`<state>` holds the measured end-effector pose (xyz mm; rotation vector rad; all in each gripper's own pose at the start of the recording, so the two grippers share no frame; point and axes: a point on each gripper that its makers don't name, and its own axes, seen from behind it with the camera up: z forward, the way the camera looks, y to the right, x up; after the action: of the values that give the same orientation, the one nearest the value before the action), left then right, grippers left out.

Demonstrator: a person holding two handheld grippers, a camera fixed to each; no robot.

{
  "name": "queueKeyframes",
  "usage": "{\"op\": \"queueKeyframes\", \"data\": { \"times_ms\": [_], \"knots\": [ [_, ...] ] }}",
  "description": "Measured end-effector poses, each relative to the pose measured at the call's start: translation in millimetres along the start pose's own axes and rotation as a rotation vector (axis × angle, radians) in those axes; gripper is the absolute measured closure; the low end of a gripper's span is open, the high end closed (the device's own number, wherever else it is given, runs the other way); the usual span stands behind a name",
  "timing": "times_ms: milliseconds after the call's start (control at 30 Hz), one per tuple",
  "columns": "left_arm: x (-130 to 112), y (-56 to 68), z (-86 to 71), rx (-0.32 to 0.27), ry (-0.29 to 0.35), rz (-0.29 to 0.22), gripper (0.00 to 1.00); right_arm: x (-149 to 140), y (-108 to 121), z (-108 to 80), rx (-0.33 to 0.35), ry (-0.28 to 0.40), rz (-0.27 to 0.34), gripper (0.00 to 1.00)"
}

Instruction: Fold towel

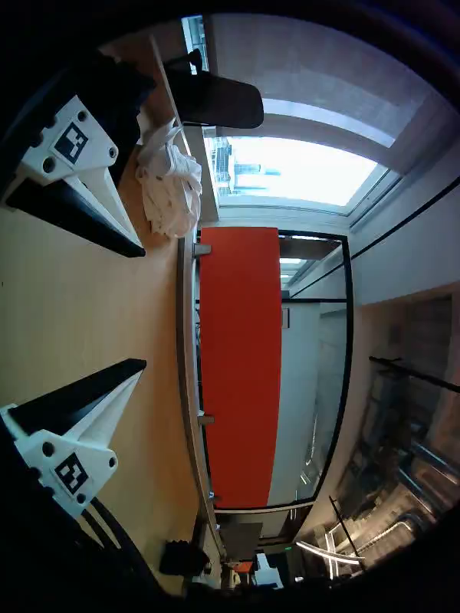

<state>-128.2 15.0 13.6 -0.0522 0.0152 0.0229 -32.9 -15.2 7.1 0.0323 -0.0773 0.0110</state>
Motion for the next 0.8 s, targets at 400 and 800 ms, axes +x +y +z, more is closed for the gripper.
{"op": "queueKeyframes", "data": {
  "times_ms": [400,800],
  "knots": [
    [1.0,1.4,-1.2,-0.008,0.0,0.0,0.02,3.4,9.7,-2.1,-0.012,0.021,-0.015,0.01],
    [1.0,1.5,-0.8,-0.008,0.0,0.0,0.02,3.7,27.7,-8.8,-0.036,0.077,-0.048,0.01]
  ]
}}
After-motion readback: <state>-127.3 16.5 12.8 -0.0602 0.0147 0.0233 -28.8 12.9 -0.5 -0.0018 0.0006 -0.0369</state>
